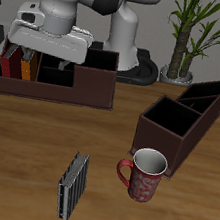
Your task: Place the red book into the back desk caddy's left compartment and place the orange book into the back desk caddy's left compartment and place the striped book into the left desk caddy's right compartment
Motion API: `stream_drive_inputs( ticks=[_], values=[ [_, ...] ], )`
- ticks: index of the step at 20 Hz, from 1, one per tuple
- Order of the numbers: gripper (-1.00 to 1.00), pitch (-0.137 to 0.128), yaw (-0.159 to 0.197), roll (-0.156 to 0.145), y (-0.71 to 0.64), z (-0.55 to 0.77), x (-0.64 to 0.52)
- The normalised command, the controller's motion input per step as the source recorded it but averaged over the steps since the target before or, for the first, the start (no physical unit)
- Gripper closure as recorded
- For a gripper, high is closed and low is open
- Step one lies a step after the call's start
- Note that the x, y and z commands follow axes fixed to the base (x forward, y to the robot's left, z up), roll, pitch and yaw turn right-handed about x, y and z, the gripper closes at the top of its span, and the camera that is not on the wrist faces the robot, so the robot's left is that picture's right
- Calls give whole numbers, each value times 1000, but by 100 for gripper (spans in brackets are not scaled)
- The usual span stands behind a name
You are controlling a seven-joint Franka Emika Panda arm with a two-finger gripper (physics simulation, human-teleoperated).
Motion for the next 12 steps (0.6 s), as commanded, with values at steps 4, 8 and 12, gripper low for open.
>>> stream_drive_inputs(
  ticks=[4, 8, 12],
  values=[
    [-100, 9, -3, 22, 363, 173, 713],
    [-100, 7, -20, 52, 419, -17, 580],
    [-100, 4, -13, 9, 310, 17, 498]
  ],
)
